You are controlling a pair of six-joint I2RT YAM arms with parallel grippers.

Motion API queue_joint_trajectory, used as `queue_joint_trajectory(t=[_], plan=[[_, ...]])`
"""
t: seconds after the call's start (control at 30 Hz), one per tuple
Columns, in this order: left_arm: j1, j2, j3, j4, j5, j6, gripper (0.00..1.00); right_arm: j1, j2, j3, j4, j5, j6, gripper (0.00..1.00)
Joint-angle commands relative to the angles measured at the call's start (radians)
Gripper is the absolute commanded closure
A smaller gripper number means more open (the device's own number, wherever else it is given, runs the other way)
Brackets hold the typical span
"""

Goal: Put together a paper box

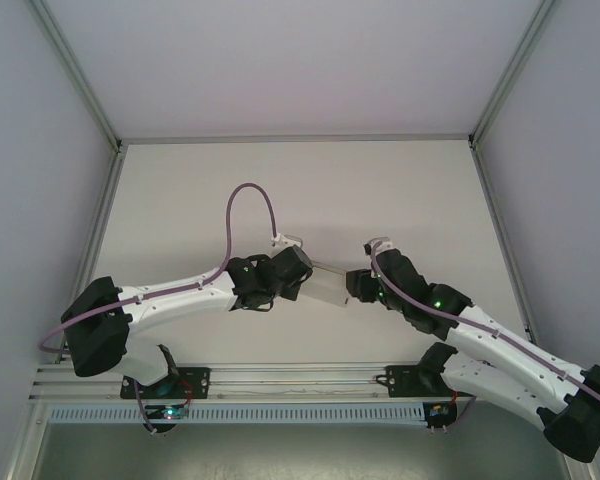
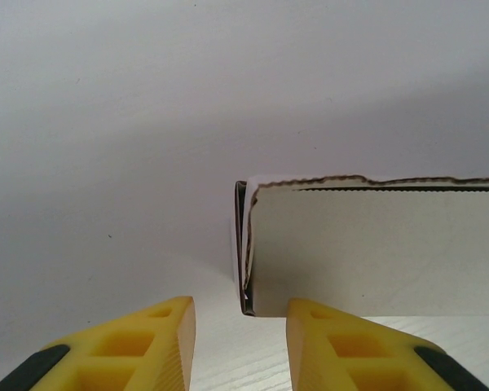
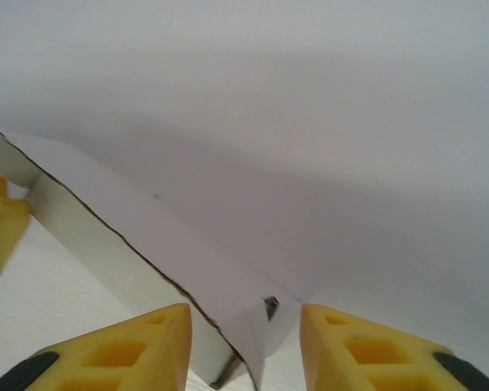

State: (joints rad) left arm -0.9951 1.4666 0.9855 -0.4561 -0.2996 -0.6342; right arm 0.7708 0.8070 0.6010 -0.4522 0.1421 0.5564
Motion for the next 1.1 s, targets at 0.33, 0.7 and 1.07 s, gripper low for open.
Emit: queue_joint_trajectory(t=[0.33,0.7,1.07], plan=[[-0.006,-0.006,-0.007,0.03,-0.003,0.031,0.66,0.013,0.133,0.108,-0.148,0.015,-0.065,0.78],[-0.005,0.0,-0.008,0.028,-0.009,0.036,0.66,0.016,0.059,0.116,-0.142,-0.043,-0.083,0.64],[-0.006,0.005,-0.013,0.031,-0.001,0.039,0.66,0.01,0.126,0.116,-0.161,-0.039,-0.125,0.7]])
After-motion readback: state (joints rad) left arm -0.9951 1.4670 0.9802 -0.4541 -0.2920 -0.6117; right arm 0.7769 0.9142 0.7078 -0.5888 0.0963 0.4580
